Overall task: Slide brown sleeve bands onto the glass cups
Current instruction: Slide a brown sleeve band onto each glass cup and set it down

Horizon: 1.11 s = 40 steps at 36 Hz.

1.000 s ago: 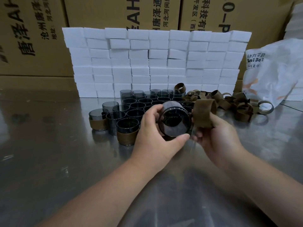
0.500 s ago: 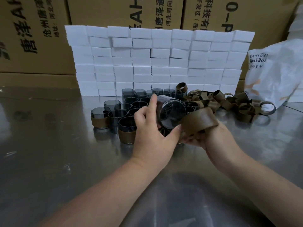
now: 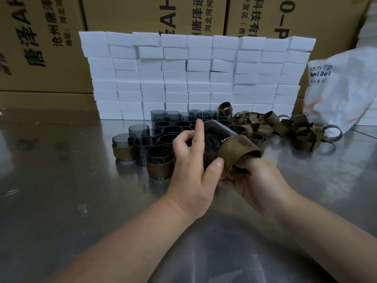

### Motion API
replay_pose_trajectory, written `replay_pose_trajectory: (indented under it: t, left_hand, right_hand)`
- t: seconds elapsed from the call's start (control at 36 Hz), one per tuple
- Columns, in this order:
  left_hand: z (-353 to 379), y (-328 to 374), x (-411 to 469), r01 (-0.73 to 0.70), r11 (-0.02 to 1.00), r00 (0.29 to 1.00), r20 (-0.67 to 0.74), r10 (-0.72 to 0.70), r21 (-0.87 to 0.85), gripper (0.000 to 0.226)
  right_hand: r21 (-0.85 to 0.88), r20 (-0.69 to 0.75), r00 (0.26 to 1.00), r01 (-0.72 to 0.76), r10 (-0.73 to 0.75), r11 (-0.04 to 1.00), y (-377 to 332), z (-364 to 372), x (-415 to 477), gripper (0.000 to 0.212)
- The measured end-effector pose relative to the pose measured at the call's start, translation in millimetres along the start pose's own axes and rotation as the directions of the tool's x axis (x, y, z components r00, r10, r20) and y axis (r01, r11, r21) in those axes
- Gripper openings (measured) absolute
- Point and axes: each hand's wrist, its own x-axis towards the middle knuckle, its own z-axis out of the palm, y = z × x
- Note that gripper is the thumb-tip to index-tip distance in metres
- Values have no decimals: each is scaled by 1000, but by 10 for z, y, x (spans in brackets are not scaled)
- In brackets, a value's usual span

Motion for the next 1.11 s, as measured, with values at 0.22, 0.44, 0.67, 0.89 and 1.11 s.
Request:
replay_pose_trajectory:
  t: [0.22,0.44,0.67,0.89,1.11]
  left_hand:
    - [-19,46,19,-3,987,995,95,-12,158,93]
    - [-17,34,27,18,970,994,97,-43,240,74]
    - [-46,-40,83,23,996,990,136,-36,90,53]
    - [-73,-24,106,32,997,994,99,-38,67,53]
    - [-97,18,112,68,994,995,71,-74,90,57]
  right_hand:
    - [43,-23,998,61,-60,997,21,38,-18,35]
    - [-28,11,993,121,-120,992,52,33,-6,33]
    - [-296,58,983,182,-173,938,13,-30,-13,30]
    - [-392,54,979,200,-194,898,-56,-30,-35,30]
    - [-394,36,985,171,-171,903,-70,-33,-30,30]
